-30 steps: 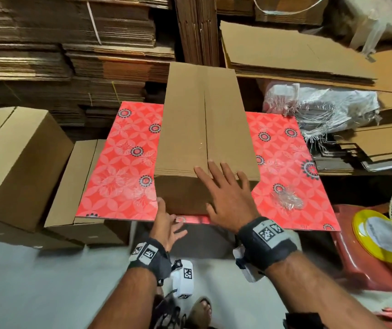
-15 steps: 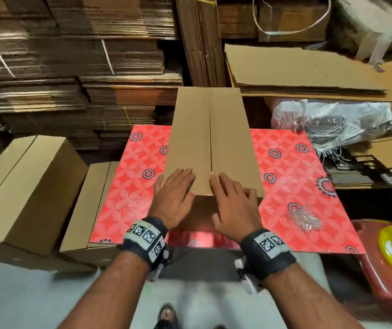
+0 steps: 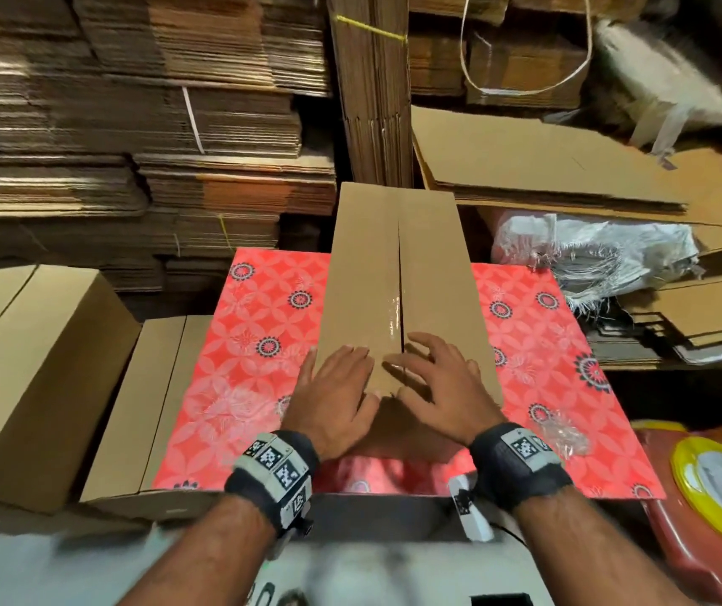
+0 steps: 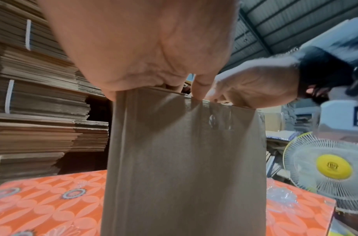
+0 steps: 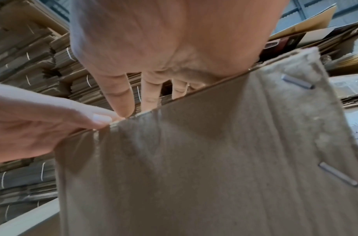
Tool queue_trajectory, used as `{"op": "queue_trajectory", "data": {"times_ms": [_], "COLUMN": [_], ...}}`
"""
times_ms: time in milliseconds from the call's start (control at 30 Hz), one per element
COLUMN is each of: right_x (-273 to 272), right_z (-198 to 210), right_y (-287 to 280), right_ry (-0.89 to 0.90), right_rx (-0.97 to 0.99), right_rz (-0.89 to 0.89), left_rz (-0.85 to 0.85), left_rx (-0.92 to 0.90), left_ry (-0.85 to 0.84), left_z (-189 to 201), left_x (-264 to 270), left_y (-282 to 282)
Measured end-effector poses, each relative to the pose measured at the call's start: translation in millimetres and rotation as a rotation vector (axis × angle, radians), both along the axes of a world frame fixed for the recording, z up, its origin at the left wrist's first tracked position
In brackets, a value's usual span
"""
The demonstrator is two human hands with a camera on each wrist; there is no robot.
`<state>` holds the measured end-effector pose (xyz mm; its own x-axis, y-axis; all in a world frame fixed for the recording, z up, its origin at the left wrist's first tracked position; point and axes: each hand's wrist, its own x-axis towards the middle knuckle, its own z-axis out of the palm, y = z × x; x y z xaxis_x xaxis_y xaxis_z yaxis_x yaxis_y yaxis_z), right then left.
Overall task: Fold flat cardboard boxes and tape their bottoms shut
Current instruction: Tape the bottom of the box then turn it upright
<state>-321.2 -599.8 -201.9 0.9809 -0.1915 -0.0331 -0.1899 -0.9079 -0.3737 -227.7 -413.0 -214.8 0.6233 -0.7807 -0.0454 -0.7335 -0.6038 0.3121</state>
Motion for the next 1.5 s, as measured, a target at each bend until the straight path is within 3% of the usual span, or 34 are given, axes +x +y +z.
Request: {"op": "queue_trajectory", "data": {"times_ms": [267,600,967,1133,1300,1500], "right_x": [19.1,17.1,16.5,21.1,18.3,9.9], "right_z": [-0.3,-13.8,-19.5,-18.4,-9.5,-15.7], "right_y": [-15.7,-27.9,-35.3,-47.9,-56.6,-47.2], "right_ry": [0.033,-0.194,-0.215,-0.156,-0.167,-0.308], "right_rx": [-0.072,0.047,0.124,0.278,0.513,0.250], "right_rz": [0.167,0.327,0.466,0.531,0.448,0.505], "left_rz": [0.064,0.022,0.144,0.219,0.248,0.261], "left_rx": [-0.070,-0.078,-0.182,-0.143,-0.108,-0.129], "left_ry": [0.033,0.044,0.024,-0.002,0.016,0.016], "left_z": [-3.4,-11.1,-19.6,-16.5,-14.5,-15.7], "left_x": [0.5,5.2,-3.9,-8.6,-9.3,-9.6], "left_y": [-2.9,2.5,-0.8,-8.4,-10.9,-11.1]}}
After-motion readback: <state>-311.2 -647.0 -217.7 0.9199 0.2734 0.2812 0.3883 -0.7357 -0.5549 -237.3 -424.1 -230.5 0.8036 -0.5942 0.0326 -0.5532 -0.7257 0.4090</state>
